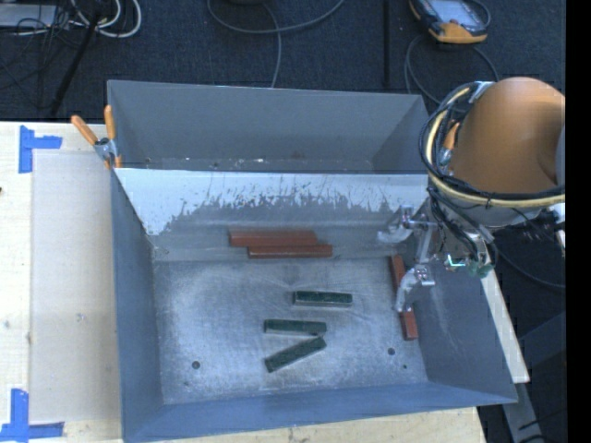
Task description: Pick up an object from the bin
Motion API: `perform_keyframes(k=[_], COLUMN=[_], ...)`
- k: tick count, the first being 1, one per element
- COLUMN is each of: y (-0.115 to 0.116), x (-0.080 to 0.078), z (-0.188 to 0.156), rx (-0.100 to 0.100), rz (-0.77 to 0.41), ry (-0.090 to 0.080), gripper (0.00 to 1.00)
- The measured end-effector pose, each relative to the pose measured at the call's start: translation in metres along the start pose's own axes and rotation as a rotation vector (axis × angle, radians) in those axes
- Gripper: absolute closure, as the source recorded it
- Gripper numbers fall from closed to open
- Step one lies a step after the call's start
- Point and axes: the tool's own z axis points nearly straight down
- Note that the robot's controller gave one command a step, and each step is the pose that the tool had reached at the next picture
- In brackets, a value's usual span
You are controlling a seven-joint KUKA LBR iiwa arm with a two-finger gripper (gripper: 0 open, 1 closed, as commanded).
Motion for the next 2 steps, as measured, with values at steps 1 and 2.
perform_keyframes(k=[1,2], y=[0.000,0.005], x=[-0.001,0.004], z=[-0.004,0.046], rx=[0.001,0.002], rz=[-0.002,-0.032], ry=[-0.007,-0.014], gripper=[0.00,0.00])
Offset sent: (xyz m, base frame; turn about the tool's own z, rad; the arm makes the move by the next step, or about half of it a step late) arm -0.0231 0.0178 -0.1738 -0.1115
